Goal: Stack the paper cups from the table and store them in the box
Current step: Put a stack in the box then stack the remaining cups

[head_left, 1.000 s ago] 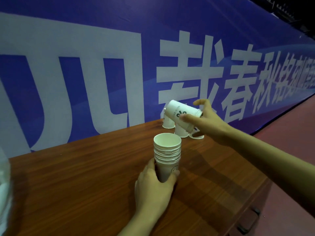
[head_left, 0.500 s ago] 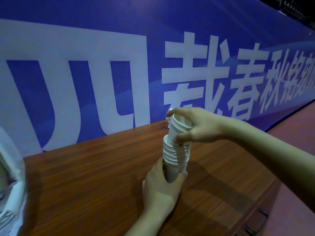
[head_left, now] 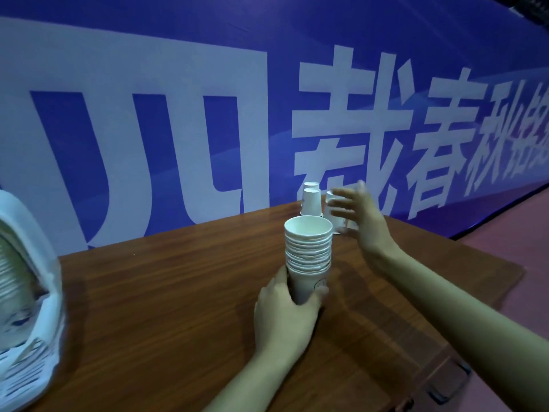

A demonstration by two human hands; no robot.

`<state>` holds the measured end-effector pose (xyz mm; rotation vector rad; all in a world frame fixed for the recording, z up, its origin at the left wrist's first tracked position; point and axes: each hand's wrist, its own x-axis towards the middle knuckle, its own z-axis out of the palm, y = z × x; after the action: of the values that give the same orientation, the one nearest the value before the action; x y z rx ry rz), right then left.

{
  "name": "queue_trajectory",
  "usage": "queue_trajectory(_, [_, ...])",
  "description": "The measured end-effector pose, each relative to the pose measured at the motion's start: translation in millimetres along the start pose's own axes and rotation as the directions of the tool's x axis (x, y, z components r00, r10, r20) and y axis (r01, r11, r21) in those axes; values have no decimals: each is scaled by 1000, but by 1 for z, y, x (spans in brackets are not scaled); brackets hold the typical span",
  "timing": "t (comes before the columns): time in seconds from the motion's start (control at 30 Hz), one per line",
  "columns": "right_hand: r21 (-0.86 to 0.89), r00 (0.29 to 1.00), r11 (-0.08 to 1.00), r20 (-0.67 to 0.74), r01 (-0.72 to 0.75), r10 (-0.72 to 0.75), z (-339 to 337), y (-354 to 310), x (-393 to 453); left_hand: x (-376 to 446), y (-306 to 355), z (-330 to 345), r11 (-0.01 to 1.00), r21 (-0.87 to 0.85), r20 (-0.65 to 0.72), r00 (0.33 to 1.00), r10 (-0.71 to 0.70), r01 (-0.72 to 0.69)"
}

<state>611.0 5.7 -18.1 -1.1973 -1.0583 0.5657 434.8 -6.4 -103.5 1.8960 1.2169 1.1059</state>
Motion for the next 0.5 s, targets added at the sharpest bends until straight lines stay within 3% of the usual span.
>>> queue_trajectory(0.07, [-60,964,996,-260,-66,48,-17,33,-6,3,-5,3,1000,3,-28,1000,12,-12])
queue_trajectory(0.1, [-178,945,975,-319,-134,72,-25,51,-9,3,-6,4,1000,-7,-30,999,11,-11])
queue_trajectory(0.17, [-258,912,927,-376,-272,163,-34,75,-8,5,-10,6,999,-47,-30,1000,-5,4])
queue_trajectory(0.33, [-353,955,908,-265,-226,135,-31,78,-6,8,-8,4,990,-134,-69,996,-56,46])
queue_trajectory(0.5, [-330,929,913,-350,-239,117,-38,84,-1,2,-8,-2,999,-30,-114,993,-33,30])
